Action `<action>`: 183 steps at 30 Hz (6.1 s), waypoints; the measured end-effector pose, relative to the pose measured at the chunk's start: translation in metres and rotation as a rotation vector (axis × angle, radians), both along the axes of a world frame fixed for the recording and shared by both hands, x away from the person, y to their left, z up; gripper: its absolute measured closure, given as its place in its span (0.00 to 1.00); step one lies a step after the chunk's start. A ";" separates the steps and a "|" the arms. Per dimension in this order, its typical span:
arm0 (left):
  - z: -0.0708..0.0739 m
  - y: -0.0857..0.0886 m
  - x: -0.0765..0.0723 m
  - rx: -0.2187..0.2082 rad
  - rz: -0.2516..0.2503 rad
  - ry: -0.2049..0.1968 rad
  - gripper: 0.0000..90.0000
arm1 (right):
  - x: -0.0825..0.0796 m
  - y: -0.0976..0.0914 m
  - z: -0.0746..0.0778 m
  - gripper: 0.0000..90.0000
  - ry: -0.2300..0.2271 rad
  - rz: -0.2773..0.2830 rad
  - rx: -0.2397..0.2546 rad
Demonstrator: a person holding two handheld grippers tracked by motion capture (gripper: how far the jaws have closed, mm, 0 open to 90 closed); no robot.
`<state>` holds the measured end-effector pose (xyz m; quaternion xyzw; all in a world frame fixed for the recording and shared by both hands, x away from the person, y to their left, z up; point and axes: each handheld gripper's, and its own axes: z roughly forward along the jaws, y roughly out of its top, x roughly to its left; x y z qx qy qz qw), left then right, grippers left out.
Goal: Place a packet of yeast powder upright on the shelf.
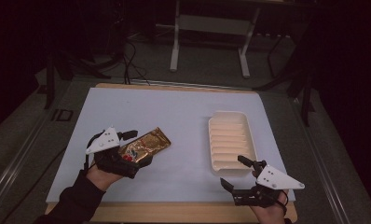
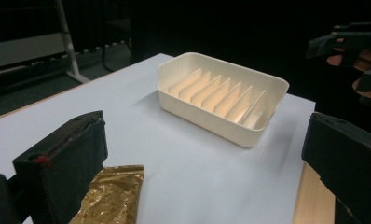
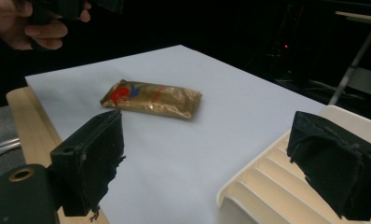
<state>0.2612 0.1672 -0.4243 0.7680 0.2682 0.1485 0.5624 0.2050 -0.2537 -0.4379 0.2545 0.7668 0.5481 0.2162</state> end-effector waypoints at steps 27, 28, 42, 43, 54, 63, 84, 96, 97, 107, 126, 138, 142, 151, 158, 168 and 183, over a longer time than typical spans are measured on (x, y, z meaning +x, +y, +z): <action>-0.028 -0.013 0.069 0.079 0.069 0.051 0.03 | 0.001 -0.001 -0.001 0.12 0.013 0.017 0.005; -0.030 -0.013 0.072 0.078 0.067 0.056 0.03 | 0.001 -0.001 -0.001 0.12 0.009 0.019 0.005; -0.059 -0.011 0.111 0.155 0.084 0.137 0.17 | 0.001 -0.001 -0.002 0.12 0.014 0.031 0.008; -0.060 -0.011 0.113 0.156 0.090 0.142 0.17 | 0.001 -0.001 -0.003 0.12 0.014 0.031 0.010; -0.077 -0.014 0.135 0.226 0.084 0.192 0.31 | 0.001 0.001 -0.004 0.12 0.017 0.048 0.012; -0.088 -0.017 0.148 0.251 0.099 0.222 0.38 | 0.001 0.000 -0.005 0.12 0.029 0.055 0.014; -0.115 -0.028 0.163 0.343 0.110 0.400 0.51 | 0.001 0.000 -0.006 0.14 0.038 0.062 0.016; -0.114 -0.036 0.154 0.426 0.138 0.357 0.86 | 0.001 0.001 -0.006 0.14 0.036 0.063 0.008; -0.114 -0.036 0.153 0.426 0.136 0.361 0.92 | 0.001 0.001 -0.006 0.14 0.037 0.064 0.008; -0.106 -0.036 0.150 0.420 0.132 0.333 1.00 | 0.002 0.001 -0.006 0.14 0.039 0.063 0.011; -0.058 -0.024 0.115 0.308 0.136 0.222 1.00 | 0.000 -0.004 -0.004 0.15 -0.029 0.023 0.005; -0.037 -0.018 0.088 0.257 0.122 0.154 1.00 | 0.002 -0.005 0.001 0.15 -0.035 -0.016 -0.038; -0.030 -0.016 0.078 0.199 0.120 0.141 1.00 | 0.001 -0.007 0.009 0.16 -0.048 -0.031 -0.045; -0.007 -0.025 0.056 0.076 0.116 0.021 1.00 | 0.007 -0.017 0.025 0.17 -0.008 -0.082 -0.021; 0.002 -0.039 0.040 -0.026 0.071 -0.027 1.00 | 0.016 -0.013 0.031 0.17 -0.040 -0.079 -0.018; 0.002 -0.056 0.027 -0.178 0.013 -0.071 1.00 | 0.039 0.010 0.039 0.13 0.104 0.033 0.031; 0.010 -0.084 0.014 -0.310 -0.101 -0.095 1.00 | 0.055 0.065 0.039 0.19 0.163 0.156 -0.014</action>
